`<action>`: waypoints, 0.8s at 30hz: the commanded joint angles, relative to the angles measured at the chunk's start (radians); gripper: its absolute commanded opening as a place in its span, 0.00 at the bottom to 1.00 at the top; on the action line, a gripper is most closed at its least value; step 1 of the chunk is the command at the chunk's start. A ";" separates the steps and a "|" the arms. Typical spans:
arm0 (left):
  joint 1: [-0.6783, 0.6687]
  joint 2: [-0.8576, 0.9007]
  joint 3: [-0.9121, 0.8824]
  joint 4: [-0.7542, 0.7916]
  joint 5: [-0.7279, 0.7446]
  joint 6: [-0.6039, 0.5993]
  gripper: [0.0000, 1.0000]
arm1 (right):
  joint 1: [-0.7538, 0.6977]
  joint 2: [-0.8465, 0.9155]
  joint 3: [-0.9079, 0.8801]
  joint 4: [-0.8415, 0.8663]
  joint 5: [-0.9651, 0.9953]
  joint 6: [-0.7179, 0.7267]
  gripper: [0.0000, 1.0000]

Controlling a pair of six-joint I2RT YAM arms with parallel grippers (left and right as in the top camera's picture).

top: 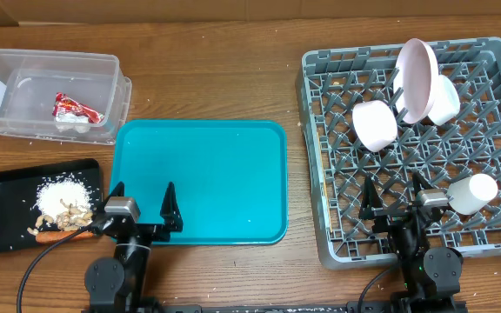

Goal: Sort waste into correct bins and load items into the dishwasher

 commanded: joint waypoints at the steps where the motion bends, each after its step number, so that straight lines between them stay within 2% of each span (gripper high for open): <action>1: -0.006 -0.012 -0.080 0.138 -0.019 0.100 1.00 | -0.005 -0.010 -0.011 0.006 -0.005 -0.004 1.00; 3: -0.006 -0.012 -0.109 0.192 -0.018 0.129 1.00 | -0.005 -0.010 -0.011 0.006 -0.005 -0.004 1.00; 8: -0.006 -0.012 -0.107 0.037 -0.008 0.151 1.00 | -0.005 -0.010 -0.011 0.006 -0.005 -0.004 1.00; 24: -0.006 -0.011 -0.107 0.046 -0.012 0.128 1.00 | -0.005 -0.010 -0.011 0.006 -0.005 -0.004 1.00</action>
